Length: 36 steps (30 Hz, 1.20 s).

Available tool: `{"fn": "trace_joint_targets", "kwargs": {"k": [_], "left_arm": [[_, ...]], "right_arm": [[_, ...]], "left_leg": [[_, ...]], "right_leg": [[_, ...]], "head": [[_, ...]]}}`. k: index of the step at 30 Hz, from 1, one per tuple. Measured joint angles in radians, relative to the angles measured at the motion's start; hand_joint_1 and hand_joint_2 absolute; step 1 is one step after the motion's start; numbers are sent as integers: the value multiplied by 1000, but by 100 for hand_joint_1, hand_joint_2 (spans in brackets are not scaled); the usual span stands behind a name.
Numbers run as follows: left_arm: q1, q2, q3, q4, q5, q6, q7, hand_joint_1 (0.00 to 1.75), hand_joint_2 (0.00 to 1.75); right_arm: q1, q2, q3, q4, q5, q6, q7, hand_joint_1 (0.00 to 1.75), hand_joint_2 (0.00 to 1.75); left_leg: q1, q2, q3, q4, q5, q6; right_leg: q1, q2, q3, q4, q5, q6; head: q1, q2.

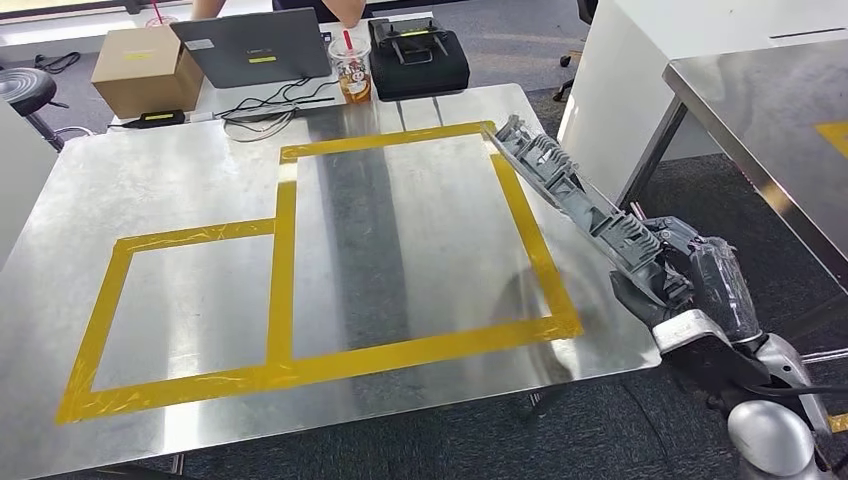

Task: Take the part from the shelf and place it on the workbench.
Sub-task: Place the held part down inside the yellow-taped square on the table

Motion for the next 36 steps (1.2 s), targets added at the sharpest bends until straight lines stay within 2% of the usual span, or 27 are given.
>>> {"fn": "trace_joint_targets", "kwargs": {"k": [1,2,4,5,7,9,10,11,13,14,15,16,18,19,20,21,23,25,26,28,29,30,31,33,34,35,36], "left_arm": [[-1,2,0,7,-1,5,-3,0,175],[-1,4,0,14,-1,9,-6,0,175],[-4,11,0,27,-3,18,-13,0,175],[-6,15,-1,34,-5,22,-16,0,175],[-11,23,-1,50,-9,33,-22,0,175],[-13,28,-1,65,-13,42,-27,0,175],[-15,30,-2,74,-13,46,-30,0,175],[-17,31,-2,84,-13,51,-32,0,175],[-20,34,-2,106,-13,59,-36,0,175],[-21,36,-2,117,-13,62,-37,0,175],[-21,37,-2,124,-13,63,-38,0,175],[-22,37,-3,131,-13,64,-39,0,175],[-22,40,-4,140,-13,65,-39,0,175],[-22,42,-4,144,-13,65,-39,0,175],[-22,44,-4,146,-13,66,-40,0,175],[-22,46,-4,148,-13,67,-41,0,175],[-22,50,-6,155,-13,72,-44,0,175],[-23,53,-9,164,-13,80,-49,0,175],[-23,56,-12,171,-12,84,-51,0,175],[-25,62,-19,188,-12,93,-57,0,175],[-25,65,-21,198,-11,98,-59,0,175],[-25,69,-24,209,-10,103,-62,0,175],[-26,73,-27,221,-8,108,-66,0,175],[-29,84,-33,246,-1,119,-73,0,175],[-31,90,-37,257,2,123,-77,0,175],[-34,96,-41,266,4,126,-80,0,175],[-36,101,-44,275,6,129,-82,0,175]], "right_arm": [[-7,-12,4,17,12,-4,6,171,175],[-15,-22,7,31,27,-8,12,171,175],[-31,-42,17,57,70,-20,28,171,175],[-39,-52,22,68,99,-29,35,171,175],[-51,-75,35,88,170,-56,48,171,175],[-60,-100,47,101,240,-91,55,171,175],[-67,-111,52,106,274,-112,57,171,175],[-75,-121,61,112,317,-135,62,171,175],[-90,-134,84,123,412,-177,77,171,175],[-93,-140,97,128,459,-192,86,171,175],[-95,-144,107,132,491,-200,92,171,175],[-96,-149,116,135,513,-205,97,171,175],[-102,-156,129,141,525,-207,103,171,175],[-106,-159,134,143,527,-208,104,171,175],[-109,-161,140,145,535,-209,105,171,175],[-111,-162,146,147,554,-212,107,171,175],[-119,-165,162,151,623,-224,115,171,175],[-132,-169,185,158,710,-237,127,171,175],[-141,-172,198,162,747,-243,132,171,175],[-163,-179,223,175,794,-253,138,171,175],[-176,-183,236,185,804,-257,137,171,175],[-190,-186,250,196,809,-260,134,171,175],[-206,-188,266,210,812,-263,129,171,175],[-241,-191,299,238,813,-264,114,171,175],[-257,-191,316,252,813,-264,108,171,175],[-272,-191,332,265,813,-264,104,171,175],[-284,-191,346,278,812,-263,100,171,175]], "left_leg": [[-1,0,19,-47,32,5],[-4,0,52,-117,69,14],[-12,2,108,-237,111,32],[-16,3,121,-265,116,39],[-22,5,124,-277,116,44],[-18,5,136,-296,126,48],[-15,5,142,-305,132,51],[-13,6,147,-312,137,52],[-15,6,147,-314,138,55],[-14,6,147,-313,137,55],[-13,4,147,-313,136,54],[-12,3,148,-310,135,52],[-9,0,146,-298,127,42],[-9,-1,142,-289,121,35],[-11,-1,139,-282,115,29],[-13,-1,136,-278,112,25],[-11,0,135,-276,108,20],[-6,2,120,-242,84,12],[-4,2,99,-197,57,7],[-3,2,34,-62,-5,0],[-3,2,5,-4,-23,-1],[-3,3,-9,21,-23,0],[-3,2,-4,4,-2,4],[-6,2,54,-124,69,18],[-9,2,87,-192,95,27],[-13,3,109,-239,109,33],[-17,4,118,-262,113,38]], "right_leg": [[2,1,1,0,0,0],[4,1,2,0,0,0],[7,2,1,-1,0,2],[7,1,0,-1,0,5],[6,-1,-1,-4,1,14],[6,-3,-9,10,-7,21],[6,-2,-25,40,-22,22],[5,-2,-53,94,-45,20],[3,-2,-123,231,-93,19],[0,-2,-148,277,-103,23],[-3,-2,-154,285,-98,32],[-7,-2,-142,254,-79,43],[-16,-5,-77,115,-25,64],[-17,-4,-48,57,-6,65],[-17,-4,-29,22,5,61],[-16,-2,-24,11,6,52],[-14,1,-24,12,8,35],[-17,1,-23,11,9,24],[-18,1,-22,11,9,19],[-17,1,-23,11,9,15],[-15,1,-23,11,9,14],[-14,2,-23,11,9,14],[-12,4,-21,11,8,14],[-9,8,-18,11,8,14],[-6,10,-18,11,8,14],[-5,10,-18,11,8,15],[-5,10,-19,11,8,18]], "head": [[0,0],[0,0],[1,0],[1,0],[0,0],[1,0],[2,0],[3,0],[4,0],[4,0],[4,0],[4,0],[5,0],[6,0],[6,0],[6,0],[6,0],[5,0],[5,0],[5,0],[5,0],[5,0],[5,0],[5,0],[5,0],[5,0],[5,0]]}}
